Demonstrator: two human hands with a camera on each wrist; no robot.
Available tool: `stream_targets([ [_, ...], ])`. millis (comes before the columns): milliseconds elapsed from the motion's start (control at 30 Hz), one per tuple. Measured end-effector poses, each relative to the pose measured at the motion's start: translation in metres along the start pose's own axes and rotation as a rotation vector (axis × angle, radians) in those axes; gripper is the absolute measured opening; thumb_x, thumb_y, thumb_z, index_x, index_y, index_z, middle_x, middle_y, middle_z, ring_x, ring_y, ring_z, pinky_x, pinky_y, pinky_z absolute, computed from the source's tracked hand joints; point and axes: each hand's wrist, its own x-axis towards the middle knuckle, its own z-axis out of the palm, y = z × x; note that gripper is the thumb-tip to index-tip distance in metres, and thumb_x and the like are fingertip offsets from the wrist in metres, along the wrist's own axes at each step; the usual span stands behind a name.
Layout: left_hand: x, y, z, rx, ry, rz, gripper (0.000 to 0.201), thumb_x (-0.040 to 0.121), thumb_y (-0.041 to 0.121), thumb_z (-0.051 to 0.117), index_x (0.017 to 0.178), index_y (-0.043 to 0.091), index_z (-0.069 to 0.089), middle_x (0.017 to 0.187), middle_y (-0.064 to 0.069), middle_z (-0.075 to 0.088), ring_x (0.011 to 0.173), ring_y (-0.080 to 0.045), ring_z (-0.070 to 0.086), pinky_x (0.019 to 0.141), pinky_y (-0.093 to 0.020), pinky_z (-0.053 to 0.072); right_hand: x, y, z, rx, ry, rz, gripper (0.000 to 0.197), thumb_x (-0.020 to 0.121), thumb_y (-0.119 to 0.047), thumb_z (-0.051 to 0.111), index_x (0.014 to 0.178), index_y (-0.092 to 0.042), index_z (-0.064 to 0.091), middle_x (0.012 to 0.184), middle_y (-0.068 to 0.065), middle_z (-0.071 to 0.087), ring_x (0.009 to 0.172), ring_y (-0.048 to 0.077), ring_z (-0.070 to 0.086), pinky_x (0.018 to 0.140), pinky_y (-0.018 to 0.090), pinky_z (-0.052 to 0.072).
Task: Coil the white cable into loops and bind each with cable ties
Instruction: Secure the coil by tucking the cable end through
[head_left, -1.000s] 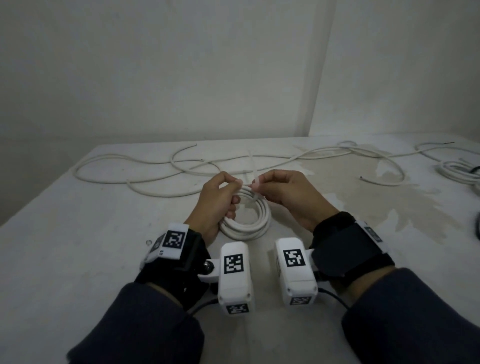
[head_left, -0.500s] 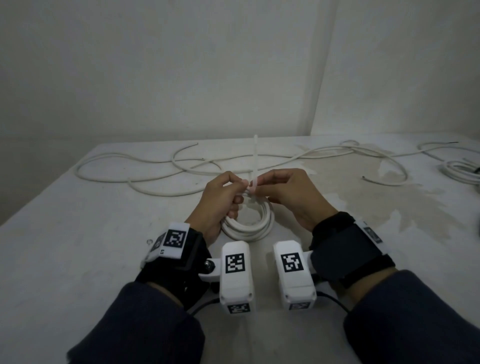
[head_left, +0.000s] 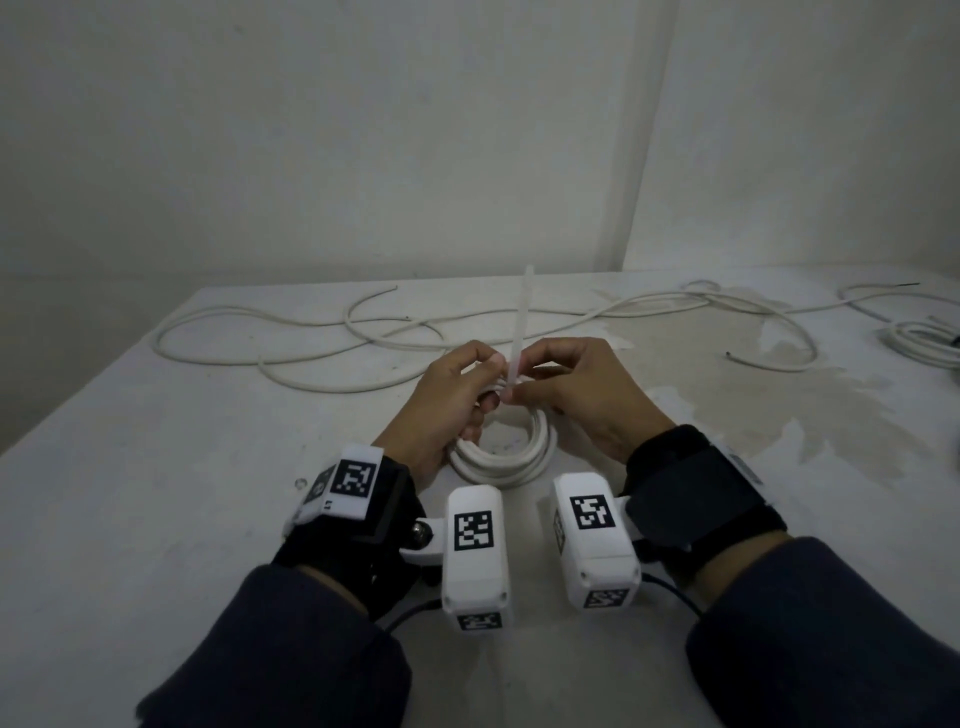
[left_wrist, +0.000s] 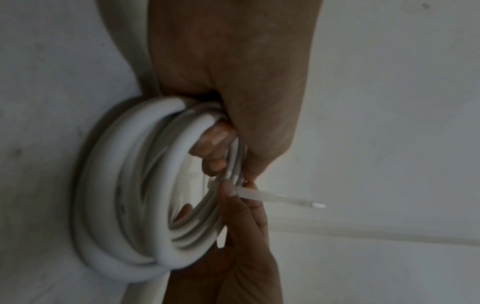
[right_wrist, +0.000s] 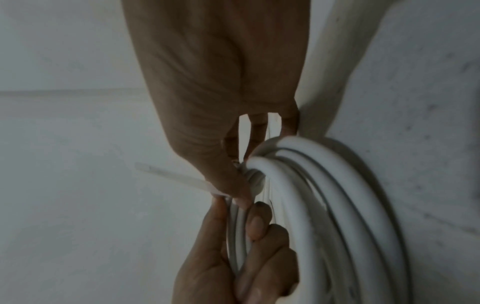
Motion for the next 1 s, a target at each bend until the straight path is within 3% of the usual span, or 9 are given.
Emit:
stream_targets([
  [133,0.0004,0.0004,-0.0008,0.002,-0.016,0.003,0.015,0.099,0.019,0.045,0.087,0.014,0.054,0.065,-0.006,0.042,0.046,-0.007,0.031,0.035,-0.015,0.023,0.0037,0.0027,-0.0004,-0.041,0.017,-0.001,0.022,0.067,0.016,0.074,0.074,-0.002,0.063,0.080,0.015,0.068,0.070,0.015,0.067,0.060,0.020,0.050],
  [233,0.0011,-0.0005,-0.0009,-0.008,-0.022,-0.011,0.018,0.099,0.019,0.045,0.084,0.016,0.055,0.068,-0.008,0.043,0.049,-0.009,0.031,0.036,-0.015,0.023,0.0052,0.0045,-0.0009,-0.095,0.063,-0.020,0.020,0.064,0.013,0.078,0.069,0.000,0.063,0.081,0.022,0.070,0.072,0.023,0.067,0.065,0.028,0.054],
  [433,0.0023,-0.0001,0.0028,-0.035,0.022,-0.061,0.009,0.099,0.021,0.046,0.094,0.016,0.053,0.064,-0.002,0.050,0.041,-0.004,0.036,0.036,-0.015,0.025,0.0061,0.0046,-0.0024,-0.156,0.128,-0.052,0.026,0.060,0.010,0.083,0.058,-0.009,0.064,0.073,0.020,0.069,0.069,0.026,0.065,0.075,0.039,0.056],
  [533,0.0034,-0.0004,0.0040,-0.057,-0.005,-0.117,0.031,0.100,0.026,0.046,0.078,0.008,0.058,0.059,-0.003,0.047,0.035,-0.004,0.033,0.036,-0.014,0.026,0.0061,0.0058,-0.0028,-0.155,0.153,-0.052,0.032,0.060,0.011,0.082,0.053,-0.014,0.063,0.076,0.027,0.069,0.071,0.030,0.066,0.079,0.045,0.056],
  [600,0.0029,-0.0007,0.0037,-0.074,0.000,-0.151,0.033,0.099,0.028,0.047,0.078,0.007,0.061,0.061,-0.005,0.052,0.035,-0.004,0.035,0.036,-0.014,0.028,0.0064,0.0067,-0.0033,-0.131,0.148,-0.043,0.034,0.061,0.013,0.080,0.052,-0.013,0.062,0.077,0.029,0.068,0.072,0.032,0.066,0.080,0.046,0.056],
  [700,0.0018,-0.0002,0.0037,-0.110,0.001,-0.180,0.030,0.099,0.028,0.048,0.090,0.004,0.064,0.068,-0.005,0.058,0.038,-0.006,0.033,0.036,-0.015,0.030,0.0065,0.0074,-0.0038,-0.121,0.128,-0.046,0.031,0.061,0.014,0.079,0.054,-0.011,0.062,0.074,0.024,0.068,0.071,0.030,0.066,0.078,0.043,0.056],
  [767,0.0006,0.0005,0.0048,-0.128,0.014,-0.167,0.026,0.098,0.024,0.048,0.088,0.007,0.064,0.064,-0.001,0.059,0.038,-0.006,0.032,0.036,-0.016,0.029,0.0072,0.0086,-0.0039,-0.122,0.108,-0.069,0.030,0.060,0.014,0.080,0.055,-0.010,0.063,0.071,0.020,0.068,0.070,0.029,0.067,0.074,0.038,0.056],
  [900,-0.0013,-0.0007,0.0081,-0.107,0.120,-0.088,0.022,0.095,0.019,0.054,0.080,0.011,0.067,0.067,-0.005,0.051,0.037,-0.007,0.031,0.036,-0.017,0.027,0.0067,0.0099,-0.0041,-0.034,0.071,-0.058,0.022,0.062,0.018,0.077,0.063,-0.001,0.065,0.063,0.007,0.070,0.062,0.015,0.068,0.062,0.021,0.054],
  [1000,-0.0003,-0.0035,0.0070,-0.124,0.188,-0.051,0.018,0.092,0.016,0.057,0.083,0.011,0.072,0.069,-0.010,0.052,0.039,-0.009,0.029,0.036,-0.017,0.026,0.0057,0.0086,-0.0030,0.038,0.043,-0.076,0.009,0.071,0.013,0.073,0.074,0.005,0.069,0.068,0.007,0.071,0.065,0.014,0.068,0.066,0.020,0.053],
])
